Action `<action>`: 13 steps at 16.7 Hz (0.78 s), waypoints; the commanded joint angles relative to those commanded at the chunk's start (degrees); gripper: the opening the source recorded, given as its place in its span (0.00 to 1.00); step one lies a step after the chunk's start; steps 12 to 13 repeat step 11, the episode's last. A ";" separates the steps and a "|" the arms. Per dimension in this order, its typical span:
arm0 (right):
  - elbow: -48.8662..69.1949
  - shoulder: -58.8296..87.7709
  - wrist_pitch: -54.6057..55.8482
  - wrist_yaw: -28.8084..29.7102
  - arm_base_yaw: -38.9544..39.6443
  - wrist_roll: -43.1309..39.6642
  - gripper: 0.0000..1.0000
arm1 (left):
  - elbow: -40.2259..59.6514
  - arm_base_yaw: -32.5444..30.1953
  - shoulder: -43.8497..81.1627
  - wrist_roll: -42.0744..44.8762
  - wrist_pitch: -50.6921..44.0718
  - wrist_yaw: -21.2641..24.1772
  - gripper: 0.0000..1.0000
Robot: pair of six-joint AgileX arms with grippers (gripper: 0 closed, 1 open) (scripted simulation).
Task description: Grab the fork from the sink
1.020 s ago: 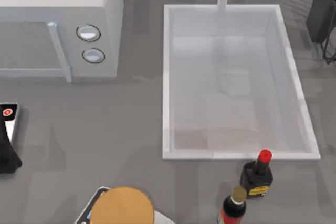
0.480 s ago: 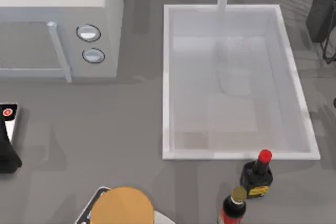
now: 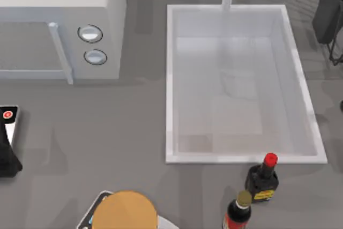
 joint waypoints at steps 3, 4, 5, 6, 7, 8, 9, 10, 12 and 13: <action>0.00 0.00 0.00 0.00 0.00 0.00 0.83 | 0.00 0.00 0.00 0.00 0.00 0.00 1.00; 0.00 0.00 0.00 0.00 0.00 0.00 0.90 | 0.00 0.00 0.00 0.00 0.00 0.00 1.00; 0.00 0.00 0.00 0.00 0.00 0.00 0.98 | 0.00 0.00 0.00 0.00 0.00 0.00 1.00; 0.00 0.00 0.00 0.00 0.00 0.00 1.00 | 0.00 0.00 0.00 0.00 0.00 0.00 1.00; 0.00 0.00 0.00 0.00 0.00 0.00 1.00 | 0.00 0.00 0.00 0.00 0.00 0.00 1.00; 0.00 0.00 0.00 0.00 0.00 0.00 1.00 | 0.00 0.00 0.00 0.00 0.00 0.00 1.00; 0.00 0.00 0.00 0.00 0.00 0.00 1.00 | 0.00 0.00 0.00 0.00 0.00 0.00 1.00; 0.00 0.00 0.00 0.00 0.00 0.00 1.00 | 0.00 0.00 0.00 0.00 0.00 0.00 1.00; 0.00 0.00 0.00 0.00 0.00 0.00 1.00 | 0.00 0.00 0.00 0.00 0.00 0.00 1.00; 0.00 0.00 0.00 0.00 0.00 0.00 1.00 | 0.00 0.00 0.00 0.00 0.00 0.00 1.00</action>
